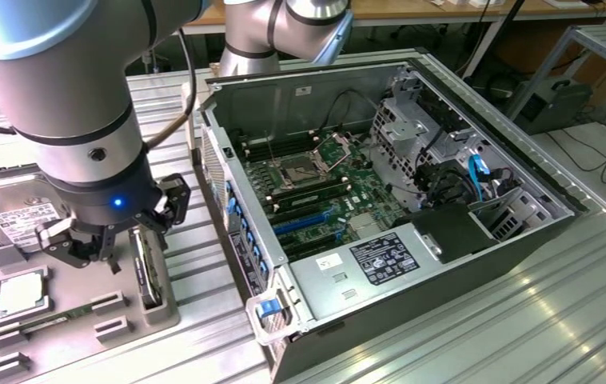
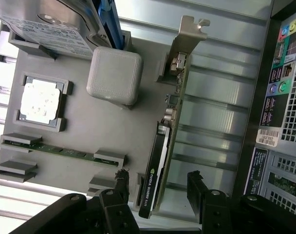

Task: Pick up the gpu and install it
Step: 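Pick up the gpu and move the gpu toward the slot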

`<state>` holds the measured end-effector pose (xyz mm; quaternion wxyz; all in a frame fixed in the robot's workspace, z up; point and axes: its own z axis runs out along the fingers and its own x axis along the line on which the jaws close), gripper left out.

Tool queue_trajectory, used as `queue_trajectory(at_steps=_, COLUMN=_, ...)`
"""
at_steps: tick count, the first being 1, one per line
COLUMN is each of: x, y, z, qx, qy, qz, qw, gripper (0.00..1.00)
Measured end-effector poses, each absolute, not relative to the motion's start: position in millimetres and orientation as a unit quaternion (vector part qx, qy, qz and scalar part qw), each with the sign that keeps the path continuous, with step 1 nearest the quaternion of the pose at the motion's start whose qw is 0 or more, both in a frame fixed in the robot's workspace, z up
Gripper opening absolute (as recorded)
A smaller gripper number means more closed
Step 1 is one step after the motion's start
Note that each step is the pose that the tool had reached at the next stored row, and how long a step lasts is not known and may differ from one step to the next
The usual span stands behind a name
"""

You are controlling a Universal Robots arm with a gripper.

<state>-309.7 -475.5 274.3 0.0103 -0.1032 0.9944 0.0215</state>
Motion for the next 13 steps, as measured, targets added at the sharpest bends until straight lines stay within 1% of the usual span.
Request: queue_trajectory(at_steps=13, x=-306.3, y=-477.3, z=266.7, qx=-0.106, qy=0.994, qz=0.021, qw=0.010, gripper=0.60)
